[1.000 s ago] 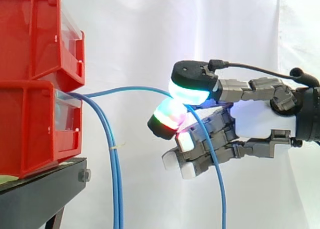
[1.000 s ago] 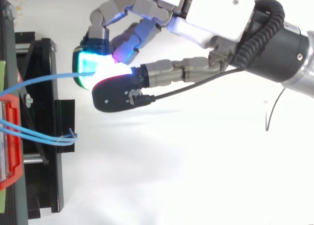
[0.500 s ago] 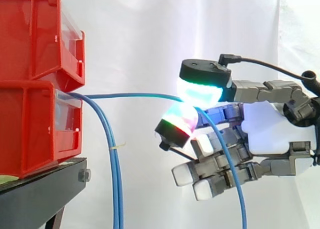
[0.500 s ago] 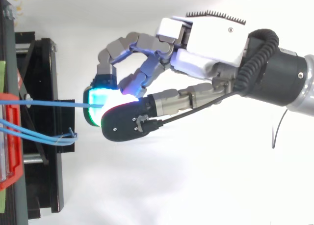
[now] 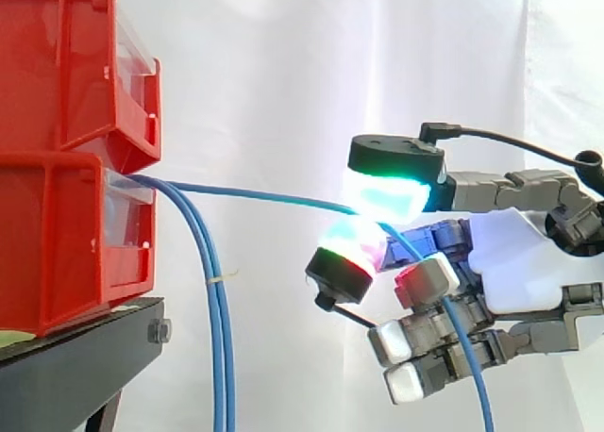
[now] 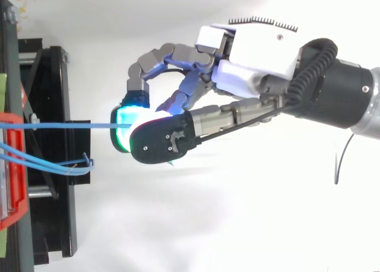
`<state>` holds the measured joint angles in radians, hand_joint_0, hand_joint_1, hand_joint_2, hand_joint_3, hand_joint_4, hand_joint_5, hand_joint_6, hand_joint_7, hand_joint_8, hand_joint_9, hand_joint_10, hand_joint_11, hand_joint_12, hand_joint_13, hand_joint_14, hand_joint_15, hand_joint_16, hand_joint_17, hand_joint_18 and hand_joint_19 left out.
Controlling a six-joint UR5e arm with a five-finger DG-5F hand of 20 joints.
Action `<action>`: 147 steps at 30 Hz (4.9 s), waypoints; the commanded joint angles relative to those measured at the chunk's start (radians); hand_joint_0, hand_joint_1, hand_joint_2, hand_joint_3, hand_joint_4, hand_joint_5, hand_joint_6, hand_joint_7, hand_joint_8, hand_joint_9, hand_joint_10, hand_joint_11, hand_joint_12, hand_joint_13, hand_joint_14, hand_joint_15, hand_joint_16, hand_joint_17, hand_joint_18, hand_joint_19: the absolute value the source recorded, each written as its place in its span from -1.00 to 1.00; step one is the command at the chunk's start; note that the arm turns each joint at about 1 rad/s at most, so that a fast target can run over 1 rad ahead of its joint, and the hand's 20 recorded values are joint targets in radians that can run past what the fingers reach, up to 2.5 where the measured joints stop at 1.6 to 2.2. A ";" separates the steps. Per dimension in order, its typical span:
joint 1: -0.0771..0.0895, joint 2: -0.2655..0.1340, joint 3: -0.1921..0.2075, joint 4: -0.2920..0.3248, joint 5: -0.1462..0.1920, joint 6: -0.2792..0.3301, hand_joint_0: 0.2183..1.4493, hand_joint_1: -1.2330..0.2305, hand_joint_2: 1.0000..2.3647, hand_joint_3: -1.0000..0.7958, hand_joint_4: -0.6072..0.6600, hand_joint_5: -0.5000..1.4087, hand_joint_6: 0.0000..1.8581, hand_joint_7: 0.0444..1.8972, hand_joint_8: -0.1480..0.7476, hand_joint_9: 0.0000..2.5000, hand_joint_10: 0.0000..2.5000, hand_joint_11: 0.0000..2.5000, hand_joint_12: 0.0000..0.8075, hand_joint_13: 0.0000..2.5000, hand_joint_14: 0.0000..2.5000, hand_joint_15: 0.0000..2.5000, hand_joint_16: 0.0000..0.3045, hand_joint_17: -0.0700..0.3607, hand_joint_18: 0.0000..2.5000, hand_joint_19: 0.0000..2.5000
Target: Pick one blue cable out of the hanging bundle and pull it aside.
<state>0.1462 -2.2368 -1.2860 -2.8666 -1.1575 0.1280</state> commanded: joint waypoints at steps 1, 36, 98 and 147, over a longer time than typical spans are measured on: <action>0.001 -0.001 0.000 -0.002 0.002 -0.002 -0.32 -0.43 -0.96 0.23 -0.15 -0.60 0.02 0.22 0.16 0.05 -0.98 -0.26 -0.05 -0.17 -0.98 -0.41 -0.73 -0.25 -0.39 -0.62; 0.003 0.000 0.000 -0.005 0.002 -0.008 -0.32 -0.42 -0.96 0.23 -0.14 -0.60 0.01 0.20 0.18 0.05 -0.98 -0.31 -0.05 -0.18 -0.98 -0.44 -0.72 -0.24 -0.39 -0.61; 0.004 0.000 0.000 -0.005 0.002 -0.008 -0.32 -0.43 -0.97 0.25 -0.16 -0.59 0.01 0.20 0.19 0.07 -0.98 -0.33 -0.04 -0.15 -0.98 -0.44 -0.73 -0.25 -0.40 -0.61; 0.003 0.000 0.000 -0.003 0.002 -0.008 -0.32 -0.43 -0.97 0.25 -0.21 -0.59 0.01 0.19 0.17 0.07 -0.99 -0.33 -0.06 -0.15 -0.98 -0.44 -0.73 -0.24 -0.38 -0.58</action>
<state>0.1488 -2.2368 -1.2859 -2.8715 -1.1551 0.1197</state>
